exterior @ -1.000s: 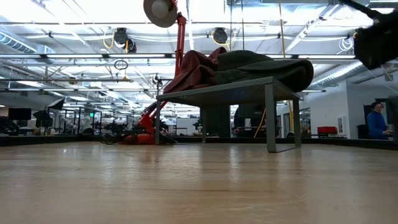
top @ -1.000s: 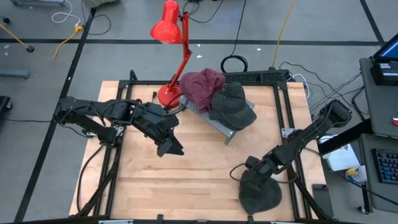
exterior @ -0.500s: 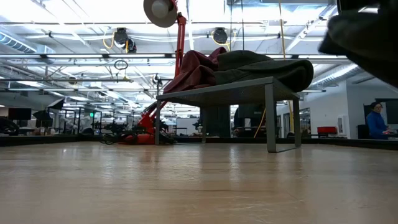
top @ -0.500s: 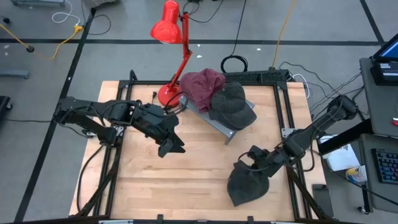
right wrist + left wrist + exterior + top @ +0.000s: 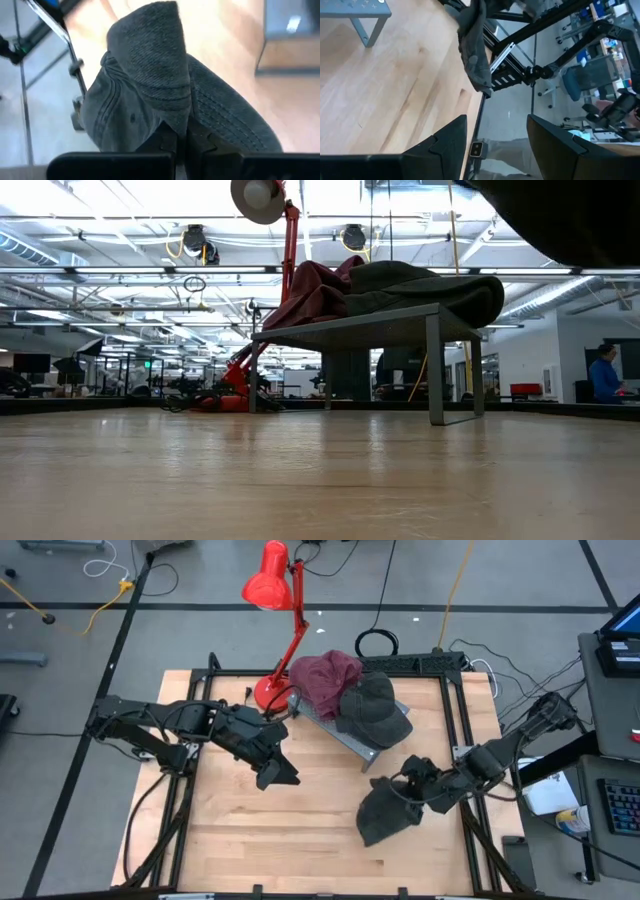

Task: Pick & Place hat
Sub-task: Stack the black cap on top of the black cap on the shelf

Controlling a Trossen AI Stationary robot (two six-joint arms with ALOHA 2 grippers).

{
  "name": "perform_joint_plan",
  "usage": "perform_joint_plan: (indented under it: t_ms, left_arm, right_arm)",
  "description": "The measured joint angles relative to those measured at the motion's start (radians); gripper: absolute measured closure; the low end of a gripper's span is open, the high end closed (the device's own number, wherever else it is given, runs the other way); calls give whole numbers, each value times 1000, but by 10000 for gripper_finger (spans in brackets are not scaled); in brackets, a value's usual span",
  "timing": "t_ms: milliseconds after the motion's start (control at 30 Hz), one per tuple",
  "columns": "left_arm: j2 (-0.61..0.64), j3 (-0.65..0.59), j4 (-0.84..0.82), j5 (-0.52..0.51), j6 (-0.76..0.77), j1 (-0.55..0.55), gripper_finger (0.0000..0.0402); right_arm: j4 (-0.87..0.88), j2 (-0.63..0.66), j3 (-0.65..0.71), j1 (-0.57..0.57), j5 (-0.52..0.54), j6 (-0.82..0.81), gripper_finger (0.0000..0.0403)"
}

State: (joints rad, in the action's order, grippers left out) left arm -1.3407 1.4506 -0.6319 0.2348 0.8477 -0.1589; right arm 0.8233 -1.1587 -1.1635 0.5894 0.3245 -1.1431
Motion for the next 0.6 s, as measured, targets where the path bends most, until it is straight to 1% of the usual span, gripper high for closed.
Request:
perform_joint_plan:
  t_ms: [200, 300, 433, 600]
  left_arm:
    - [0, 0, 45, 0, 4, -2, 190]
    - [0, 0, 83, 0, 0, -7, 190]
    - [0, 0, 112, -7, 2, -15, 190]
    - [0, 0, 114, -90, 0, -37, 190]
  right_arm:
    - [-1, 0, -86, -51, 99, 79, 402]
    - [-2, 0, -117, -84, 120, 98, 402]
    - [-30, 0, -143, -119, 119, 138, 403]
    - [-185, -1, -151, -148, 64, 230, 403]
